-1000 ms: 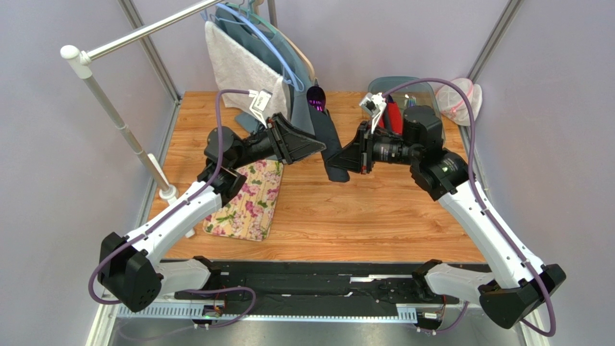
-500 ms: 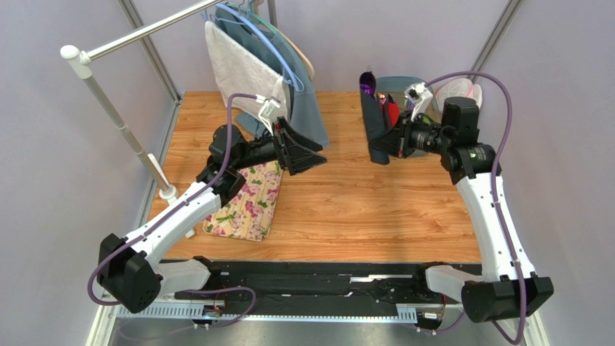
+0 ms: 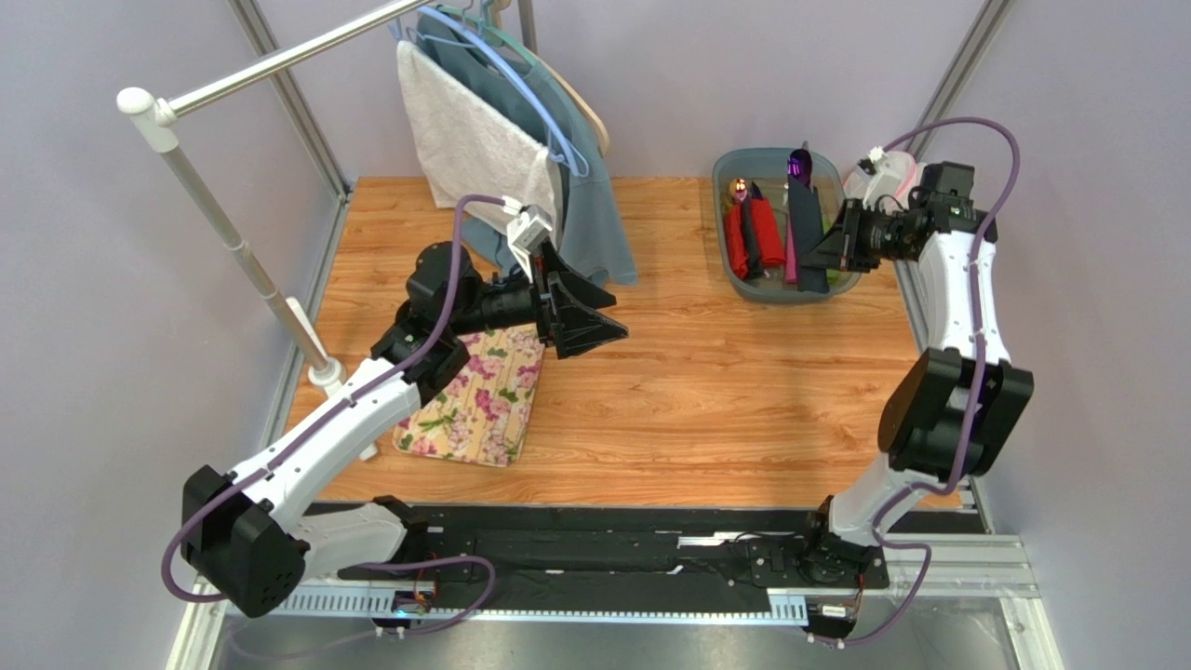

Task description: Place the utensils on the paper napkin and roll it up

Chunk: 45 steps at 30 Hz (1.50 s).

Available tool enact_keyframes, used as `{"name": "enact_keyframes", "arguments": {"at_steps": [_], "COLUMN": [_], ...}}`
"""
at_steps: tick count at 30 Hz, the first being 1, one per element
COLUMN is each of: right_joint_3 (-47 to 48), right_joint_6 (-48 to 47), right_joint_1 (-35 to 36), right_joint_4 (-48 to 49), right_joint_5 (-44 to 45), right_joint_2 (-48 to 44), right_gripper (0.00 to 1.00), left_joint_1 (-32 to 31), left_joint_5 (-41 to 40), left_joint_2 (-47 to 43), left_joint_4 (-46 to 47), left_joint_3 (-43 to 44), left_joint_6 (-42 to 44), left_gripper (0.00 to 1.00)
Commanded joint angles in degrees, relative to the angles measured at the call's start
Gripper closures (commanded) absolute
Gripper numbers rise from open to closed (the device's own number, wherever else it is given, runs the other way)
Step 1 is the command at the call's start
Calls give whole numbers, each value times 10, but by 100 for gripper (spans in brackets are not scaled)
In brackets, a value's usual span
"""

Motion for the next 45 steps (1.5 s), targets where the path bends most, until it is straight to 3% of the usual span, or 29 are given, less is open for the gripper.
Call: {"name": "enact_keyframes", "arguments": {"at_steps": [1,10,16,21,45], "right_joint_3": [90,266,349,374,418], "right_joint_6": [-24,15,43,56,117], "right_joint_1": [-10,-20,-19,-15,5], "right_joint_4": [11,17,27,34,79], "right_joint_5": [-21,-4,6,44,69], "right_joint_2": [79,283,365,412,517], "right_gripper": [100,100,100,100,100], "left_joint_1": [2,26,41,49,73], "left_joint_5": [11,25,37,43,45], "left_joint_2": [18,47,68,88,112], "left_joint_4": [-35,-100,-129,-136,-137], "left_joint_3": [12,32,39,48,53], "left_joint_6": [60,106,119,119,99], "left_gripper": [14,14,14,14,14]}}
